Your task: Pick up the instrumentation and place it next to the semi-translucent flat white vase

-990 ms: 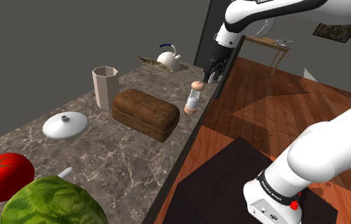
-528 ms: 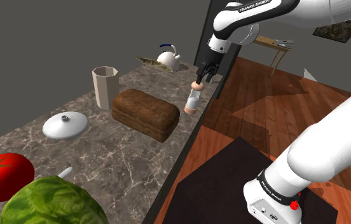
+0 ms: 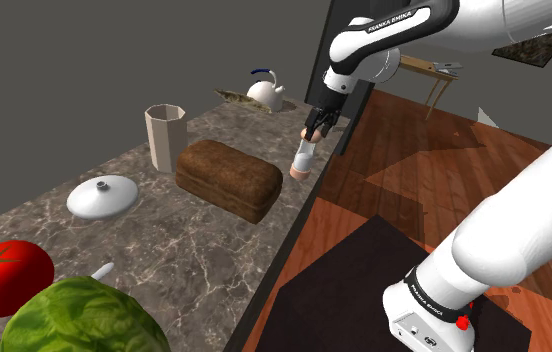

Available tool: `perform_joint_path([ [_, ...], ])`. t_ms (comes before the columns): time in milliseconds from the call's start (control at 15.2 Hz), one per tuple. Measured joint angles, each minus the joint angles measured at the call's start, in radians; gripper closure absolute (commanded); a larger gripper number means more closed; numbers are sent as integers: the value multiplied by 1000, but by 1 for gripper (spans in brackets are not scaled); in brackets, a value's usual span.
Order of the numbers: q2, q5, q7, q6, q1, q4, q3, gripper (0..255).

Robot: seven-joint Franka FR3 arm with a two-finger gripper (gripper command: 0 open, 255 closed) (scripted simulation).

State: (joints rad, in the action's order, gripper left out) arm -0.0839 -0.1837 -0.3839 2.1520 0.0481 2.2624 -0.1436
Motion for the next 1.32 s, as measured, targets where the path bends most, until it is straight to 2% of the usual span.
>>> perform_joint_path([
  [198,0,0,0,1,0,0,0,0],
  [264,0,0,0,1,0,0,0,255],
  [924,0,-1,0,1,0,0,0,255],
  [1320,-26,11,16,-62,1,-38,1,255],
])
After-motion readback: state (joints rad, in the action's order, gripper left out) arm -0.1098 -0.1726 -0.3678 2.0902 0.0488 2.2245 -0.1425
